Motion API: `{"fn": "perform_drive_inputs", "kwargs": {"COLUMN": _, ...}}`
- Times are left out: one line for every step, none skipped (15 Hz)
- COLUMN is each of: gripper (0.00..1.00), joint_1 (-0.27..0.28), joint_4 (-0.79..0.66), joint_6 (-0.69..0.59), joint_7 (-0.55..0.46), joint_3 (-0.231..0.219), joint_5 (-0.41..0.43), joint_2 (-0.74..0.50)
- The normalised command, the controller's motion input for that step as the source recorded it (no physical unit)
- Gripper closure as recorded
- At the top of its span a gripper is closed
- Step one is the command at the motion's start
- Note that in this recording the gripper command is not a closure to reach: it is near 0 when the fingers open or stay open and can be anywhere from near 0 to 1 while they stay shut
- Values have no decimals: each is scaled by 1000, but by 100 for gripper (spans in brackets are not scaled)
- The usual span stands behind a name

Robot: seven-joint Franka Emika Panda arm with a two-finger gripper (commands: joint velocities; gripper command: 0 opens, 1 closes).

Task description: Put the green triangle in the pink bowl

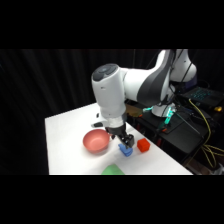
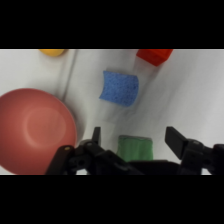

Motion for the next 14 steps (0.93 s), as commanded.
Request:
{"fn": "perform_drive_inputs", "kwargs": {"gripper": 0, "joint_1": 90, "joint_4": 346, "joint_6": -179, "joint_7": -40, "joint_3": 51, "joint_5": -126, "joint_2": 282}}
{"fn": "perform_drive_inputs", "kwargs": {"gripper": 0, "joint_1": 73, "joint_4": 380, "joint_6": -187, "joint_7": -65, "joint_3": 42, "joint_5": -127, "joint_2": 298}}
{"fn": "perform_drive_inputs", "kwargs": {"gripper": 0, "joint_1": 66, "joint_4": 461, "joint_6": -185, "joint_7": -85, "joint_3": 30, "joint_5": -147, "joint_2": 359}}
{"fn": "perform_drive_inputs", "kwargs": {"gripper": 0, "joint_1": 62, "joint_4": 514, "joint_6": -193, "joint_7": -93, "joint_3": 13, "joint_5": -174, "joint_2": 385}}
{"fn": "perform_drive_inputs", "kwargs": {"gripper": 0, "joint_1": 63, "joint_4": 561, "joint_6": -181, "joint_7": -94, "joint_3": -5, "joint_5": -200, "joint_2": 411}}
{"fn": "perform_drive_inputs", "kwargs": {"gripper": 0, "joint_1": 64, "joint_4": 637, "joint_6": -174, "joint_7": -105, "joint_3": -18, "joint_5": -202, "joint_2": 457}}
{"fn": "perform_drive_inputs", "kwargs": {"gripper": 0, "joint_1": 58, "joint_4": 672, "joint_6": -171, "joint_7": -119, "joint_3": -27, "joint_5": -183, "joint_2": 468}}
{"fn": "perform_drive_inputs", "kwargs": {"gripper": 0, "joint_1": 52, "joint_4": 675, "joint_6": -169, "joint_7": -135, "joint_3": -32, "joint_5": -158, "joint_2": 459}}
{"fn": "perform_drive_inputs", "kwargs": {"gripper": 0, "joint_1": 42, "joint_4": 657, "joint_6": -167, "joint_7": -159, "joint_3": -29, "joint_5": -126, "joint_2": 441}}
{"fn": "perform_drive_inputs", "kwargs": {"gripper": 0, "joint_1": 35, "joint_4": 633, "joint_6": -166, "joint_7": -177, "joint_3": -24, "joint_5": -97, "joint_2": 427}}
{"fn": "perform_drive_inputs", "kwargs": {"gripper": 0, "joint_1": 34, "joint_4": 585, "joint_6": -164, "joint_7": -178, "joint_3": -20, "joint_5": -82, "joint_2": 391}}
{"fn": "perform_drive_inputs", "kwargs": {"gripper": 0, "joint_1": 37, "joint_4": 538, "joint_6": -154, "joint_7": -180, "joint_3": -11, "joint_5": -71, "joint_2": 360}}
{"fn": "perform_drive_inputs", "kwargs": {"gripper": 0, "joint_1": 39, "joint_4": 493, "joint_6": -151, "joint_7": -180, "joint_3": -9, "joint_5": -69, "joint_2": 325}}
{"fn": "perform_drive_inputs", "kwargs": {"gripper": 0, "joint_1": 37, "joint_4": 459, "joint_6": -145, "joint_7": -191, "joint_3": -7, "joint_5": -70, "joint_2": 301}}
